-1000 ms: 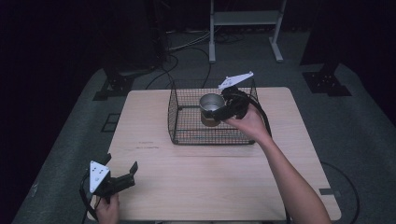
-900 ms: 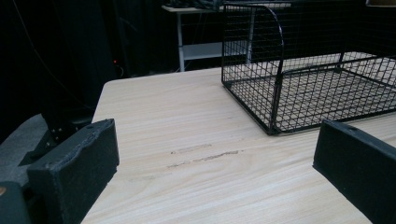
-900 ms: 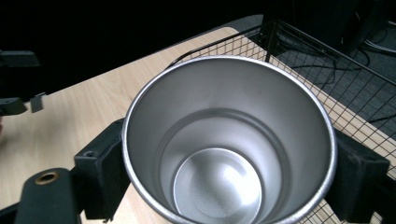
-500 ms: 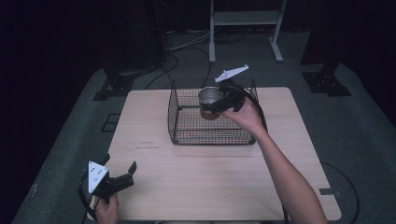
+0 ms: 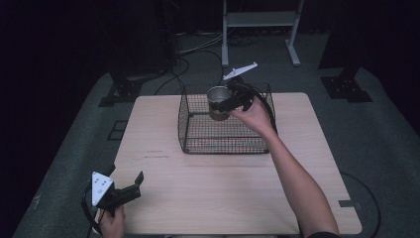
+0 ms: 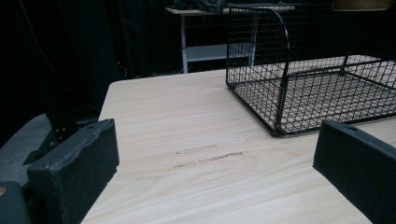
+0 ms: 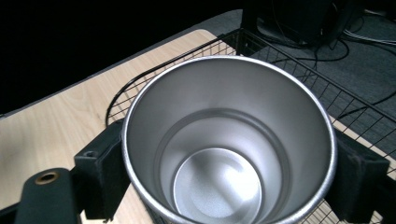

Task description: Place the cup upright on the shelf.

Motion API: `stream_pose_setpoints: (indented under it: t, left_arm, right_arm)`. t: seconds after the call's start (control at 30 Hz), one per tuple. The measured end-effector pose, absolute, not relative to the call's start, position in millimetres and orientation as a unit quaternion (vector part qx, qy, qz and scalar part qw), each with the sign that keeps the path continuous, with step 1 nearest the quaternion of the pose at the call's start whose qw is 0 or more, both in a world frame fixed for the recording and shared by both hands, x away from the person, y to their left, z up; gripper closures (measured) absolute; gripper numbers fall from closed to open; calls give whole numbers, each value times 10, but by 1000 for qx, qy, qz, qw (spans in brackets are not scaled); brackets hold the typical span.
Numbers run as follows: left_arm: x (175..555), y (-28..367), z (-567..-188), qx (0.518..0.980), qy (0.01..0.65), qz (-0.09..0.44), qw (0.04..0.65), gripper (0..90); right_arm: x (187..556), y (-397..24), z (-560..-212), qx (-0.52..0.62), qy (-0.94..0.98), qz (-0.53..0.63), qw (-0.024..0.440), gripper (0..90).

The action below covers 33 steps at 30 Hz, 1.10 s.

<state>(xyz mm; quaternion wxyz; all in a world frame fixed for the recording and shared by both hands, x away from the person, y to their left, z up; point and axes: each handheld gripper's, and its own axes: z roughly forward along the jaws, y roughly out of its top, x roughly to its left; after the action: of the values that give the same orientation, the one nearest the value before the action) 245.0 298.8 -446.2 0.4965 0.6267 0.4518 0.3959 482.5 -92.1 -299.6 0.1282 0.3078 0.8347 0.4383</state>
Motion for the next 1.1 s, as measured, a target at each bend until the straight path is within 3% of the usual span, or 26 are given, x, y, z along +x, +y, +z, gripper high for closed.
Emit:
stream_pose_setpoints:
  t: [1.1]
  left_arm:
    - [2453,2949,-4472,631,445,395,498,0]
  right_arm:
    - [5206,-804,-3451,341,836,418,102,146]
